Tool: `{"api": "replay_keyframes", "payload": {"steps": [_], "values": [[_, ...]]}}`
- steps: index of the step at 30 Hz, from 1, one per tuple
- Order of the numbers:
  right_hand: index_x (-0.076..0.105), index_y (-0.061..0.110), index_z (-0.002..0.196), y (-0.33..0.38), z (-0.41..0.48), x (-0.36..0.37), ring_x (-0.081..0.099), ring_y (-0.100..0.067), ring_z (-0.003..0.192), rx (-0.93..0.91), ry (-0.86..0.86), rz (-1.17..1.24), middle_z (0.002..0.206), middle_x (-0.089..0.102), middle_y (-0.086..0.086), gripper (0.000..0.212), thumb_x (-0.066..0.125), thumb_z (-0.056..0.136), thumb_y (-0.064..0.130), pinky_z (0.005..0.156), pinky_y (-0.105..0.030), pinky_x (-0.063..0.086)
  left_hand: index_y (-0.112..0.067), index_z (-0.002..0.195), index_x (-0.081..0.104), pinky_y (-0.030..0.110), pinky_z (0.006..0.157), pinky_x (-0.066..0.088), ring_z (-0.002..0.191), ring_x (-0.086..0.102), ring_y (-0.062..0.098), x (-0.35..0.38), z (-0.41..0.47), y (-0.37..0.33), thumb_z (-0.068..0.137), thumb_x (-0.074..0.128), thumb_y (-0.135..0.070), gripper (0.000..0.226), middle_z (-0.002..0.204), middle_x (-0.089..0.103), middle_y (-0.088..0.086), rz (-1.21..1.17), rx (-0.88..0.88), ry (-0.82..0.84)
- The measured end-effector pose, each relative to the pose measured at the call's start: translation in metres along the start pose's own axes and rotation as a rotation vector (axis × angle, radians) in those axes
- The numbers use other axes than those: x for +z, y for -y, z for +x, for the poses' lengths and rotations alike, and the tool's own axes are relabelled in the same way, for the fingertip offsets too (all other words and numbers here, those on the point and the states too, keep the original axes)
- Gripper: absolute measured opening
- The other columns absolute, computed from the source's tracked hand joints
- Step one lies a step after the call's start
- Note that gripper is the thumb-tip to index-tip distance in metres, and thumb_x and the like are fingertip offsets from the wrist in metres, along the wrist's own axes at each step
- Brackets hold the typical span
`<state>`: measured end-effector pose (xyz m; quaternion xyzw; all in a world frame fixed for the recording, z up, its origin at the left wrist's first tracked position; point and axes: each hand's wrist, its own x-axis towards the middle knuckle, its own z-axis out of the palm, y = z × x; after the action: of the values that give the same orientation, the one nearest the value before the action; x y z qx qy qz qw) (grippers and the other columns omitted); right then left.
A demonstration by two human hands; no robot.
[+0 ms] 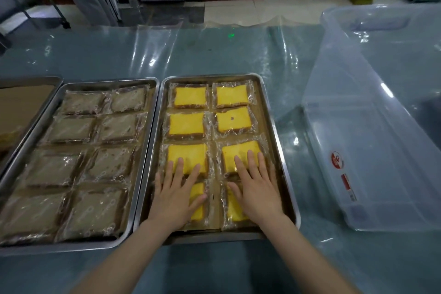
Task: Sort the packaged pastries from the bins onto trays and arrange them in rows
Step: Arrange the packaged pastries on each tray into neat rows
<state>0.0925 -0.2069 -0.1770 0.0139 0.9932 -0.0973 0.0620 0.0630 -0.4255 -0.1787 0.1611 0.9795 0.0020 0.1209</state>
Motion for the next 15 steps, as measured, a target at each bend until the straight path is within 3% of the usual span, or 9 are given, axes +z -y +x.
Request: {"api": "replay_keyframes", "payload": {"steps": [3, 6, 15], "values": [[-0.019, 0.034, 0.146, -0.004, -0.012, 0.001, -0.033, -0.028, 0.138, 0.002, 0.059, -0.042, 0.153, -0.026, -0.004, 0.071, 0.007, 0.089, 0.067, 0.112, -0.053, -0.015, -0.04, 0.134, -0.038, 0.048, 0.1, -0.029, 0.128, -0.045, 0.024, 0.005, -0.011, -0.001, 0.071, -0.013, -0.08, 0.078, 0.143, -0.045, 0.004, 0.048, 0.043, 0.032], [-0.03, 0.034, 0.14, -0.008, -0.015, 0.003, -0.041, -0.03, 0.133, -0.042, 0.13, -0.078, 0.149, -0.036, -0.006, 0.074, 0.005, 0.086, 0.071, 0.108, -0.057, -0.02, -0.04, 0.134, -0.038, 0.048, 0.099, -0.03, 0.127, -0.047, 0.022, 0.007, -0.012, -0.006, 0.073, 0.0, -0.081, 0.082, 0.139, -0.049, 0.001, -0.033, 0.06, 0.073], [-0.034, 0.036, 0.136, -0.002, -0.014, -0.002, -0.044, -0.029, 0.13, -0.033, 0.167, -0.086, 0.146, -0.041, -0.006, 0.078, 0.002, 0.08, 0.076, 0.102, -0.056, -0.025, -0.045, 0.13, -0.04, 0.046, 0.103, -0.025, 0.125, -0.049, 0.018, 0.001, -0.012, -0.006, 0.07, 0.001, -0.079, 0.08, 0.136, -0.052, -0.004, -0.145, 0.063, 0.066]]}}
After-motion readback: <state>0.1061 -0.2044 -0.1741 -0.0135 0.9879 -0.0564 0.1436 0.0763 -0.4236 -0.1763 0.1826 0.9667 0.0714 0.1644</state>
